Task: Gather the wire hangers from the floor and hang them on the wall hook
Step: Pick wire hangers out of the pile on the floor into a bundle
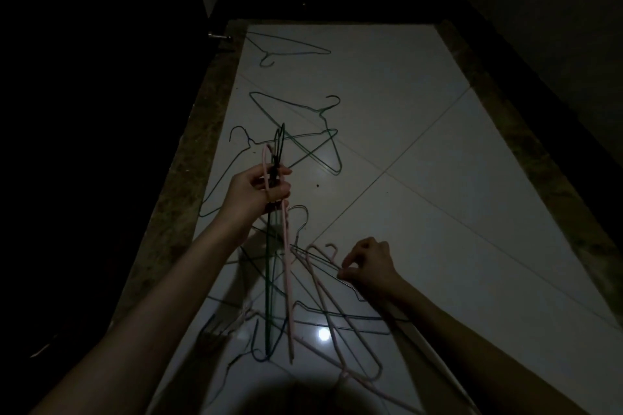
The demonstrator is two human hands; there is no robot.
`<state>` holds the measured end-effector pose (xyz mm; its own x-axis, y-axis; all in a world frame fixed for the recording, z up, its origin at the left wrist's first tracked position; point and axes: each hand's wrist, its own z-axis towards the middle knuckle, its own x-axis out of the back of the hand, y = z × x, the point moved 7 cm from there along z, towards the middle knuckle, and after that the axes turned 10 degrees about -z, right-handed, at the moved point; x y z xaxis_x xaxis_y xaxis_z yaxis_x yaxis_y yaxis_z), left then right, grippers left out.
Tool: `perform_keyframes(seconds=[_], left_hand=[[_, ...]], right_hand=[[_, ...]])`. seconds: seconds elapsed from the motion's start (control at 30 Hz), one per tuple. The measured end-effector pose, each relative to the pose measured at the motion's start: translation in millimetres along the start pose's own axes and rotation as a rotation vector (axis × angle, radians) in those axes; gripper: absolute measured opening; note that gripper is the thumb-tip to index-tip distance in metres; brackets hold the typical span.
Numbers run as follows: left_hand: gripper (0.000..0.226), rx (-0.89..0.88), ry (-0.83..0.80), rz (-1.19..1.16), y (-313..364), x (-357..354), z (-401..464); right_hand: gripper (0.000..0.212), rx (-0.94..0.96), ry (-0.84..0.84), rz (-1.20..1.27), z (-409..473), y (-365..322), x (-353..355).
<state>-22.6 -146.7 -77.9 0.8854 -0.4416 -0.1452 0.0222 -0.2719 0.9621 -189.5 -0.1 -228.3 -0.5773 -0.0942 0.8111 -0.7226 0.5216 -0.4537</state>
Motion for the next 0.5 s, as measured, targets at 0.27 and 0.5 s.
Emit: perform_keyframes(seconds=[0.27,0.5], left_hand=[[0.025,-0.004,-0.004,0.036,-4,-3,4],[0.025,-0.033,-0.01,0.07,1,-8,7]], right_hand=[[0.018,0.054,0.105,-0.189,4,-5,-1],[0.022,0.027,0.208,-0.26,21,14,22]])
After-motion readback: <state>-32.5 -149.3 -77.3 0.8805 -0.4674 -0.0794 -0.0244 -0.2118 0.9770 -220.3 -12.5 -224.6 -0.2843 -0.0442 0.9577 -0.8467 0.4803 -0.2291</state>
